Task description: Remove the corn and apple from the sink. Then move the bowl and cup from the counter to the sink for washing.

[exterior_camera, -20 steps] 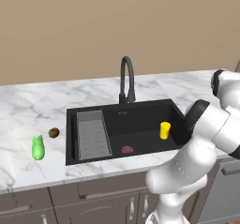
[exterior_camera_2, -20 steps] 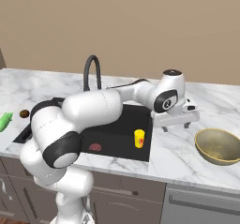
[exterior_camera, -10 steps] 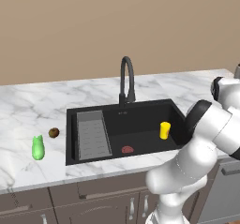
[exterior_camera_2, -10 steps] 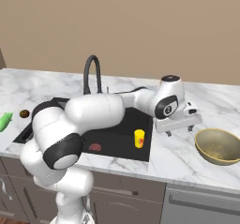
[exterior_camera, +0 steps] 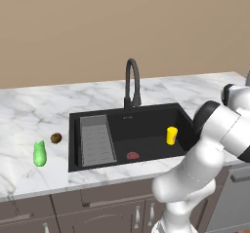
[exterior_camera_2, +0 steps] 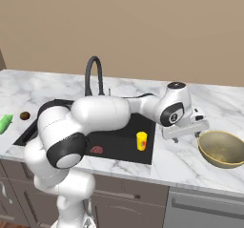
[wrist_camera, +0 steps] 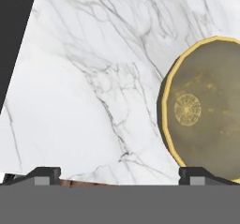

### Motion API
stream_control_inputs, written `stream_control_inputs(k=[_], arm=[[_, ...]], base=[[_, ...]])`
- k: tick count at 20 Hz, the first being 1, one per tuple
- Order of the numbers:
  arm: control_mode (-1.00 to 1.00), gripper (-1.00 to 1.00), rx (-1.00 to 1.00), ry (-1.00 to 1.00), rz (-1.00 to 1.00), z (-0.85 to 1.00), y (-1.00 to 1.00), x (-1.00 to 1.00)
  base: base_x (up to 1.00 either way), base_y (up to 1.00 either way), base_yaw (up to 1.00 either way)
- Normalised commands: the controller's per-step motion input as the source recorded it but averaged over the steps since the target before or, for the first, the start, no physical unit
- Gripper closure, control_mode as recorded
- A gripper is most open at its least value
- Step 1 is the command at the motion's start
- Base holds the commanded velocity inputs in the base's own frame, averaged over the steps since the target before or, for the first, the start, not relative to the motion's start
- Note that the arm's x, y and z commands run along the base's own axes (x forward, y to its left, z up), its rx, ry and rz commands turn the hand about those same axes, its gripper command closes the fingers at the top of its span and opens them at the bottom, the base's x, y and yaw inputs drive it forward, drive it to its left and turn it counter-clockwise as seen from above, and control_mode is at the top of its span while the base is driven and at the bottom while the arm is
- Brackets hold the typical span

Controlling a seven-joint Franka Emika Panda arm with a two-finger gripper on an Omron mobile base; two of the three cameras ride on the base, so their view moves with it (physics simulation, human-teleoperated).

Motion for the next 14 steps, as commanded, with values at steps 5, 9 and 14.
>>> stream_control_inputs(k=[5, 9, 14], arm=[[-1.0, -1.0, -0.01, 0.0, 0.0, -0.14, -0.16, 0.03], [-1.0, -1.0, -0.02, 0.0, 0.0, -0.11, -0.17, 0.05], [-1.0, -1.0, -0.02, 0.0, 0.0, -0.1, -0.17, 0.04]], base=[[0.0, 0.0, 0.0], [0.0, 0.0, 0.0], [0.0, 0.0, 0.0]])
